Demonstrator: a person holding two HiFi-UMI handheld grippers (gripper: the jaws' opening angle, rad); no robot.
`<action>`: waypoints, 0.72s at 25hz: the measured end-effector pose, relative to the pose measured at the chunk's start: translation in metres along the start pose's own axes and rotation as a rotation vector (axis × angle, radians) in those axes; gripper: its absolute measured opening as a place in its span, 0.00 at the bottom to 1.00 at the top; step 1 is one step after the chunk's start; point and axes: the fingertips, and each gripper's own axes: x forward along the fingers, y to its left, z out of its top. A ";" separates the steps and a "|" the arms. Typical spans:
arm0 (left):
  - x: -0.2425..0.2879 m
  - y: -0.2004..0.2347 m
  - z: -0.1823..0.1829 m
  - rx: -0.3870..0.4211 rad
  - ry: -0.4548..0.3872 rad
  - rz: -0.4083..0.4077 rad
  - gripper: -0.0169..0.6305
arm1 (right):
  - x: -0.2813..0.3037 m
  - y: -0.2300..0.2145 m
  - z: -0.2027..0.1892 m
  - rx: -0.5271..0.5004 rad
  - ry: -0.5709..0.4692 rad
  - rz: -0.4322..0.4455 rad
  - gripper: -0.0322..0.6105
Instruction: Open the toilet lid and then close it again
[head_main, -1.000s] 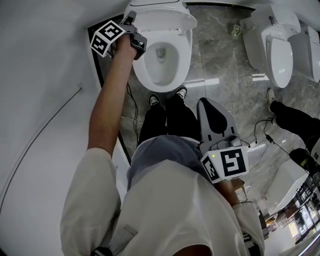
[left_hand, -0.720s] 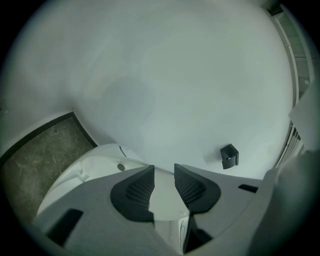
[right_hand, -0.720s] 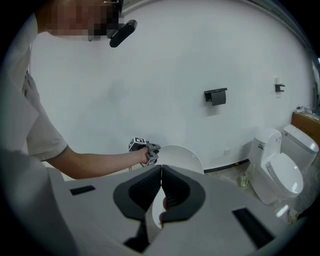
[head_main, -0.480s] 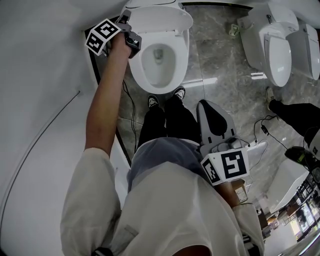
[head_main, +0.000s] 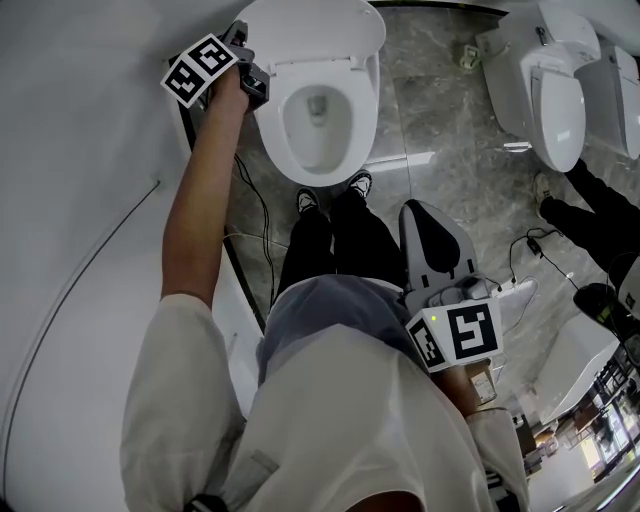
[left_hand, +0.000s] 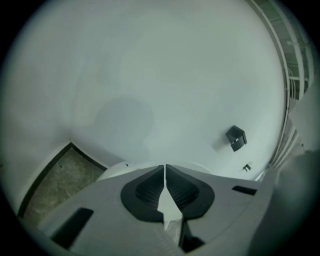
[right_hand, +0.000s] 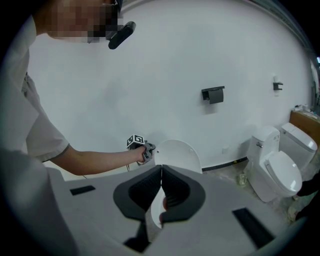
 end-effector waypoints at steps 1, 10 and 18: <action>0.000 -0.001 0.001 0.043 0.005 0.000 0.05 | 0.001 0.000 0.000 0.001 0.002 0.002 0.07; 0.007 -0.036 0.021 0.610 0.080 -0.047 0.04 | 0.005 0.001 0.004 0.009 0.007 0.010 0.07; 0.021 -0.057 0.023 1.162 0.148 -0.071 0.04 | 0.004 -0.002 -0.003 0.017 0.013 0.006 0.07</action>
